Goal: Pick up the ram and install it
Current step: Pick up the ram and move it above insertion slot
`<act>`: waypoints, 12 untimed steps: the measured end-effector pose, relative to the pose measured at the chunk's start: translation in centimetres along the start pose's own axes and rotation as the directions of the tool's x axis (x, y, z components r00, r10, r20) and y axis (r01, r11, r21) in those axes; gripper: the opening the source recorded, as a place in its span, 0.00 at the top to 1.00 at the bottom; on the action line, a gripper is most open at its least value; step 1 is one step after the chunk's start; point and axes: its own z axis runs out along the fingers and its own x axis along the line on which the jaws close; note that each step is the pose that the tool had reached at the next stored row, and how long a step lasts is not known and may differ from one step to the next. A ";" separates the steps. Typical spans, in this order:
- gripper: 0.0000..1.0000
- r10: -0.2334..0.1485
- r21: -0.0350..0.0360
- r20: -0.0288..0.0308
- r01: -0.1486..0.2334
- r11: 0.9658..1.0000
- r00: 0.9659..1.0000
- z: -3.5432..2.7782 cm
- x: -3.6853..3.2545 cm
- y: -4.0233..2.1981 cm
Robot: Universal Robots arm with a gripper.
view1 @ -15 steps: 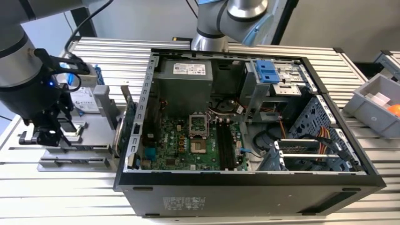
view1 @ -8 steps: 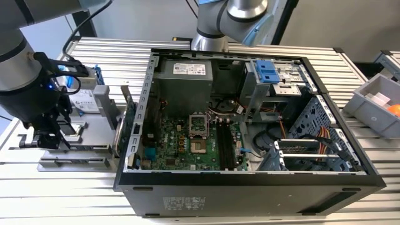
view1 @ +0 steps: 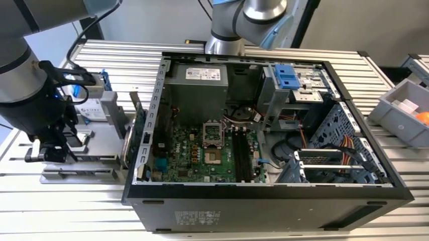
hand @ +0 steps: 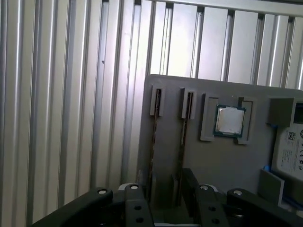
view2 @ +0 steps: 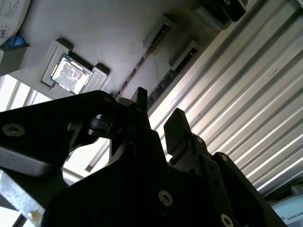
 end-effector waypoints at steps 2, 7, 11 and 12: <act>0.00 -0.001 0.000 0.000 0.001 1.000 1.000 0.11 0.01 0.00; 0.00 -0.001 0.000 0.000 0.001 1.000 1.000 0.12 0.00 0.01; 0.00 0.002 0.001 0.000 -0.002 1.000 1.000 0.33 0.01 0.01; 0.00 0.005 0.001 0.000 -0.005 1.000 1.000 0.42 0.01 0.01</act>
